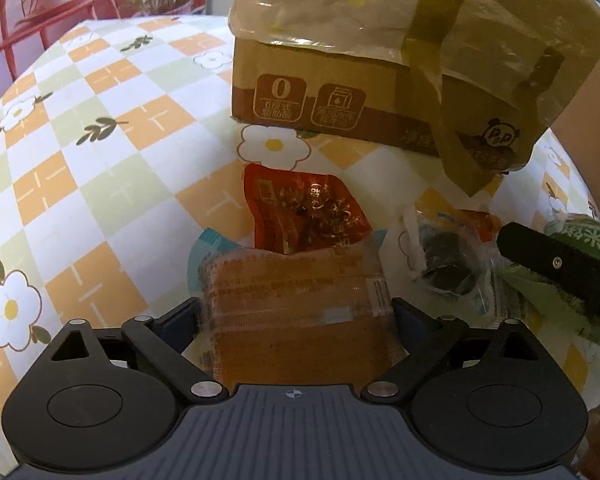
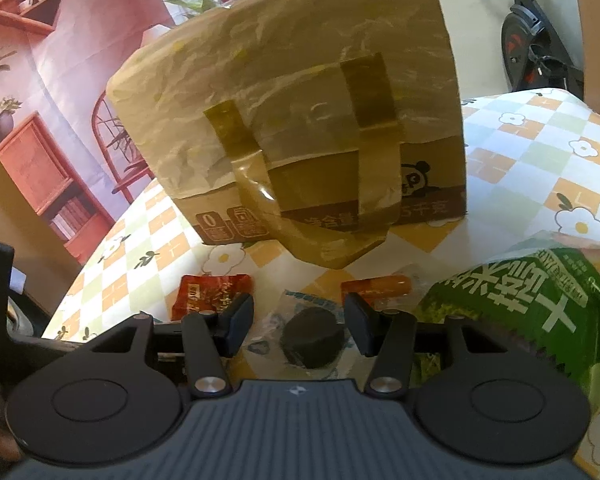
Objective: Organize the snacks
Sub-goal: 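Grasp bread loaf bag with left tool while right tool grasps black round snack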
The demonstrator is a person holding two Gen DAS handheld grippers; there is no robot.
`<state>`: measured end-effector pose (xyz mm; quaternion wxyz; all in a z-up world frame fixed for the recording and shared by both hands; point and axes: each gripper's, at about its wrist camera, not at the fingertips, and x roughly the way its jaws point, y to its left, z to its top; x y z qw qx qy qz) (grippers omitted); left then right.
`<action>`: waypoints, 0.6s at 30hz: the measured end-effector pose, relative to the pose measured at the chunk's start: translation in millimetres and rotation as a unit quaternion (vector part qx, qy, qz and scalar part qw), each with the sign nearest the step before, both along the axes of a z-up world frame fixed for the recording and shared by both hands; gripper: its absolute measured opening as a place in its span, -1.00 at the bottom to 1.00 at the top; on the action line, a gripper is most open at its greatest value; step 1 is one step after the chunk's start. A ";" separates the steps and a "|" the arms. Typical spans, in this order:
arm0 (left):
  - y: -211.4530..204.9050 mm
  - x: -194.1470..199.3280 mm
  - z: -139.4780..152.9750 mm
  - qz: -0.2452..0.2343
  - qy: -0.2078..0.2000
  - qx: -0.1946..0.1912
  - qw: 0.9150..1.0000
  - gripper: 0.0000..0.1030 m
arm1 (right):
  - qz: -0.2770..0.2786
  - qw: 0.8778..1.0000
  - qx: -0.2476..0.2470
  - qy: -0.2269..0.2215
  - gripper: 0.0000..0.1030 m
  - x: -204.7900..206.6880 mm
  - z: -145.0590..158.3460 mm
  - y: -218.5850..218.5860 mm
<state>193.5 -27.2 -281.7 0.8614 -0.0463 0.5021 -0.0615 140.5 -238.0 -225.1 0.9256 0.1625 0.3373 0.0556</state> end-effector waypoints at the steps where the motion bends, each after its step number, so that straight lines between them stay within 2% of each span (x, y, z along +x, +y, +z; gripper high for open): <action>1: 1.0 -1.7 0.7 -0.003 -0.006 -0.004 1.000 0.74 | -0.002 1.000 -0.001 0.000 0.04 -0.1 -0.6 -1.4; 3: 7.8 -4.5 3.2 0.002 -0.015 -0.022 1.000 0.62 | -0.006 1.000 -0.005 0.003 0.06 0.2 -1.4 -3.6; 9: 34.4 -13.1 13.7 0.042 -0.042 -0.060 0.996 0.61 | 0.000 1.000 -0.017 0.016 0.06 3.1 -4.5 -3.3; 14: 47.5 -20.1 29.2 0.063 -0.081 -0.062 0.993 0.61 | 0.016 0.999 -0.031 0.020 0.06 7.5 -7.2 3.7; 18: 51.9 -23.4 34.8 0.075 -0.098 -0.057 0.991 0.61 | 0.034 0.996 -0.076 0.015 0.07 13.1 -12.5 15.0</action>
